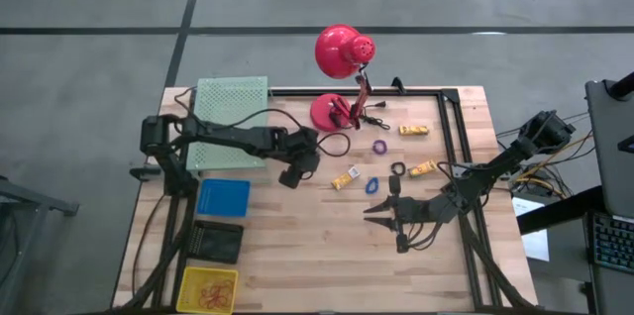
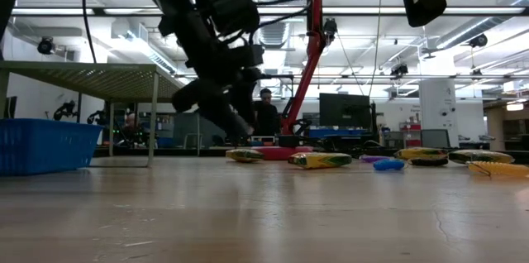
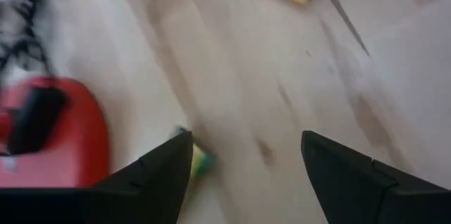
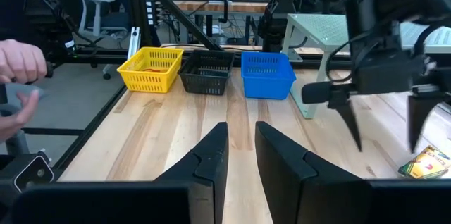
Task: Pick & Place Office Desk Supplies
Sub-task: Put the crayons box into the black bin
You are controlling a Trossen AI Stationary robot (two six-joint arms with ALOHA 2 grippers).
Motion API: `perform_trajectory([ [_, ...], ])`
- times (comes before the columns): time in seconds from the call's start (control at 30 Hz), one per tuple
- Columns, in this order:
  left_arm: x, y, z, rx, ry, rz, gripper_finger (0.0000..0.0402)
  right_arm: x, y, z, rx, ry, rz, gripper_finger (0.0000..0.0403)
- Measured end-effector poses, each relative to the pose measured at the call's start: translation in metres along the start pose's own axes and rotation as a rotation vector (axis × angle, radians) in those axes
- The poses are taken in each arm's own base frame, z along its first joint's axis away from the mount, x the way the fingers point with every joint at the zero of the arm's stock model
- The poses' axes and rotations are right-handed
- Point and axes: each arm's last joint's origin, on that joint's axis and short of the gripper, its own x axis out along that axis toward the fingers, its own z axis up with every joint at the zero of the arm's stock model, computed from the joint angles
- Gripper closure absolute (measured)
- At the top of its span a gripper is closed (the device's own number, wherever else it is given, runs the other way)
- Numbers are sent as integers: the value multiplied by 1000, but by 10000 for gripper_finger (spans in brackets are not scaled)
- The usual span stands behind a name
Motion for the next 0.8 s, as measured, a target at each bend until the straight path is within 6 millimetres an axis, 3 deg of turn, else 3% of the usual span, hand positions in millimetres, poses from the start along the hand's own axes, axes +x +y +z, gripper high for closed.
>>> perform_trajectory([
  [0.2, -3, 14, 3, 39, -29, 65, 133, 0, 0, 0, 0, 0, 0, 324],
  [0.43, 0, 23, -9, 34, 5, 68, 135, 0, 0, 0, 0, 0, 0, 317],
  [0.8, 39, 37, -13, 18, 139, 37, 137, 0, 0, 0, -1, 2, 0, 328],
])
